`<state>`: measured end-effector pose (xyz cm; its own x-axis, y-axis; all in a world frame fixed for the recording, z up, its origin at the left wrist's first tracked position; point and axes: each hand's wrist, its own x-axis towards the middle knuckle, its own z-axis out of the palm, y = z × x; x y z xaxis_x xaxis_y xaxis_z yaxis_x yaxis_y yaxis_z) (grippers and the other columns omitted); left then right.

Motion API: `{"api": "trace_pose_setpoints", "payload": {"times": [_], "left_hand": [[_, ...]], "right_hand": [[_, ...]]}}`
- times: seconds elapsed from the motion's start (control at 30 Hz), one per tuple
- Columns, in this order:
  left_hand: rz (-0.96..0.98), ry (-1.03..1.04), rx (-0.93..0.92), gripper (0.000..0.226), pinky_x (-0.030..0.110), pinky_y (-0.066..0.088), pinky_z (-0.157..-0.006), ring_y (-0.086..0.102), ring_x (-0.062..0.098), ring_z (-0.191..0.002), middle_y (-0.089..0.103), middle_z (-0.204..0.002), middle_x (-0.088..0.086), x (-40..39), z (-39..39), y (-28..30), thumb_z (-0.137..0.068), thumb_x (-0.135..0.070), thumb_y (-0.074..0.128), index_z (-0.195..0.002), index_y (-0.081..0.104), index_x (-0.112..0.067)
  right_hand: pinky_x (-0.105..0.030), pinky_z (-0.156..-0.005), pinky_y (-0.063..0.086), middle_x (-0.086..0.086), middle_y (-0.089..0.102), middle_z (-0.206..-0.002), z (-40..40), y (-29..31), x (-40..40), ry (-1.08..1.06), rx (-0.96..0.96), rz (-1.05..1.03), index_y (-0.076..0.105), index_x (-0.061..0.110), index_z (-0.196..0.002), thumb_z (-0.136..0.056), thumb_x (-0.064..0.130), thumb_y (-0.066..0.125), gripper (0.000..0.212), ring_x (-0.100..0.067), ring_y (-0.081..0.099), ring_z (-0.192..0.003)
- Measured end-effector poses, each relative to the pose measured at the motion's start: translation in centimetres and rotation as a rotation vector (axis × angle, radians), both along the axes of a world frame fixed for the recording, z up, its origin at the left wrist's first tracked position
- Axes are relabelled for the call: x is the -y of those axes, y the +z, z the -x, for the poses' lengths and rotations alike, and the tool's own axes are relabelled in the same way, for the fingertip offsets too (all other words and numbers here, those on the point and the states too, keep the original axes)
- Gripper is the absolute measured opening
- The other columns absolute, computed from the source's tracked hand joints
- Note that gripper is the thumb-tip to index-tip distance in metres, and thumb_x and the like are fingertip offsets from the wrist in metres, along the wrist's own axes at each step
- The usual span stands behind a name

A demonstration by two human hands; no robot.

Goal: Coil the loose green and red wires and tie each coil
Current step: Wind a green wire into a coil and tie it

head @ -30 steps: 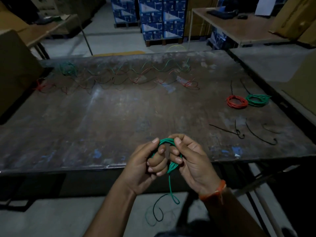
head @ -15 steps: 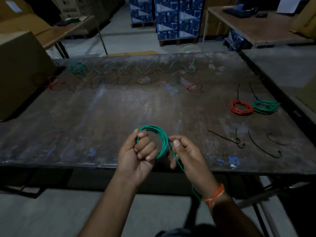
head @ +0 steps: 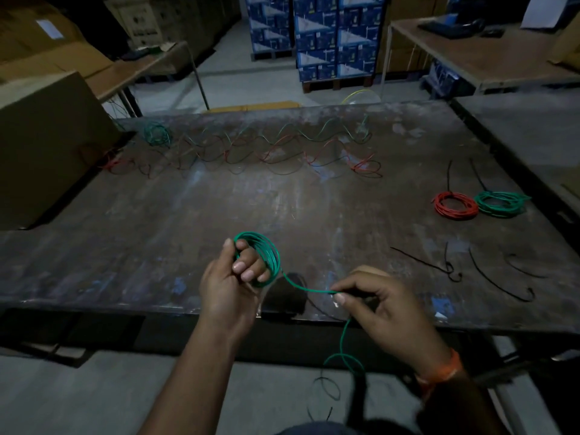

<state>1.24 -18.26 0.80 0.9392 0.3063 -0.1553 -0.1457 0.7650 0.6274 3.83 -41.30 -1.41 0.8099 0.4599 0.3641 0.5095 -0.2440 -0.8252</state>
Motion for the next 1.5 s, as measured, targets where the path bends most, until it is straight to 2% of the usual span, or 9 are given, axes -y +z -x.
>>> {"api": "trace_pose_setpoints", "payload": {"times": [0.17, 0.3, 0.43, 0.63, 0.87, 1.07, 1.23, 1.37, 1.5], "left_hand": [[-0.543, 0.095, 0.031, 0.041, 0.025, 0.047, -0.056, 0.051, 0.017, -0.053, 0.049, -0.057, 0.002, 0.2, 0.4, 0.1, -0.107, -0.027, 0.034, -0.075, 0.058, -0.018], [-0.904, 0.086, 0.096, 0.038, 0.027, 0.048, -0.059, 0.055, 0.015, -0.058, 0.059, -0.063, 0.004, -0.9, 1.0, 0.3, -0.108, -0.033, 0.039, -0.08, 0.052, -0.01], [-1.063, 0.037, 0.091, 0.039, 0.05, 0.038, -0.051, 0.044, 0.021, -0.059, 0.047, -0.064, 0.002, -3.2, 1.2, 0.2, -0.1, -0.053, 0.046, -0.076, 0.052, -0.022], [-0.955, -0.083, 0.171, 0.049, 0.031, 0.029, -0.05, 0.037, 0.017, -0.057, 0.041, -0.064, 0.003, -6.5, 1.6, 1.4, -0.095, -0.058, 0.046, -0.079, 0.053, -0.013], [-0.925, -0.245, 0.265, 0.033, 0.027, 0.027, -0.046, 0.034, 0.016, -0.052, 0.038, -0.062, 0.004, -10.2, 3.1, 2.1, -0.097, -0.046, 0.047, -0.08, 0.056, -0.019], [-0.561, -0.4, 0.261, 0.031, 0.019, 0.029, -0.043, 0.026, 0.009, -0.044, 0.032, -0.052, -0.003, -12.8, 4.3, 2.4, -0.099, -0.035, 0.046, -0.078, 0.049, -0.013], [-0.329, -0.51, 0.225, 0.032, 0.017, 0.022, -0.041, 0.019, 0.006, -0.039, 0.026, -0.05, -0.004, -14.3, 5.4, 2.2, -0.1, -0.034, 0.041, -0.077, 0.049, -0.013], [-0.229, -0.63, 0.196, 0.032, 0.019, 0.03, -0.043, 0.022, 0.004, -0.037, 0.026, -0.049, -0.008, -15.7, 6.1, 2.2, -0.098, -0.034, 0.043, -0.079, 0.058, -0.015], [-0.247, -0.618, 0.178, 0.033, 0.019, 0.029, -0.043, 0.023, 0.004, -0.038, 0.025, -0.05, -0.007, -16.4, 6.4, 2.0, -0.098, -0.037, 0.044, -0.081, 0.057, -0.012]], "right_hand": [[-0.025, -0.068, 0.048, 0.009, 0.062, -0.085, 1.2, 2.6, -4.0, 0.101, 0.176, 0.011, 0.077, 0.02, -0.099, -0.094, 0.014, 0.071, 0.01, -0.007, 0.061, -0.079], [-0.035, -0.066, 0.049, 0.0, 0.059, -0.084, 1.3, 4.3, -7.2, 0.083, 0.313, 0.041, 0.076, 0.016, -0.102, -0.095, 0.015, 0.069, 0.01, -0.013, 0.059, -0.075], [-0.04, -0.069, 0.049, -0.002, 0.059, -0.088, 1.1, 5.8, -9.5, 0.066, 0.394, 0.08, 0.074, 0.014, -0.105, -0.098, 0.019, 0.064, 0.012, -0.019, 0.059, -0.08], [-0.033, -0.072, 0.05, -0.003, 0.061, -0.09, 1.1, 7.6, -12.9, 0.003, 0.4, 0.003, 0.074, 0.012, -0.105, -0.096, 0.009, 0.066, 0.012, -0.017, 0.061, -0.084], [-0.023, -0.074, 0.049, 0.005, 0.066, -0.09, 1.7, 7.8, -17.1, -0.099, 0.268, -0.096, 0.074, 0.013, -0.097, -0.091, 0.005, 0.073, 0.01, -0.013, 0.065, -0.088], [-0.023, -0.097, 0.045, 0.0, 0.056, -0.116, 2.5, 5.8, -21.0, -0.08, 0.086, -0.068, 0.065, 0.016, -0.127, -0.105, 0.028, 0.046, 0.031, -0.016, 0.058, -0.115], [-0.045, -0.079, 0.048, 0.004, 0.062, -0.085, 4.0, 4.7, -23.8, -0.119, 0.052, -0.035, 0.059, 0.018, -0.09, -0.109, 0.035, 0.035, 0.036, -0.018, 0.061, -0.085], [-0.033, -0.069, 0.045, 0.016, 0.059, -0.075, 4.7, 4.2, -25.0, -0.189, 0.13, -0.032, 0.051, 0.033, -0.077, -0.108, 0.037, 0.033, 0.036, -0.008, 0.059, -0.073], [-0.045, -0.066, 0.046, 0.008, 0.057, -0.071, 4.5, 3.3, -25.9, -0.247, 0.193, 0.02, 0.053, 0.029, -0.075, -0.108, 0.044, 0.029, 0.043, -0.015, 0.058, -0.069]]}}
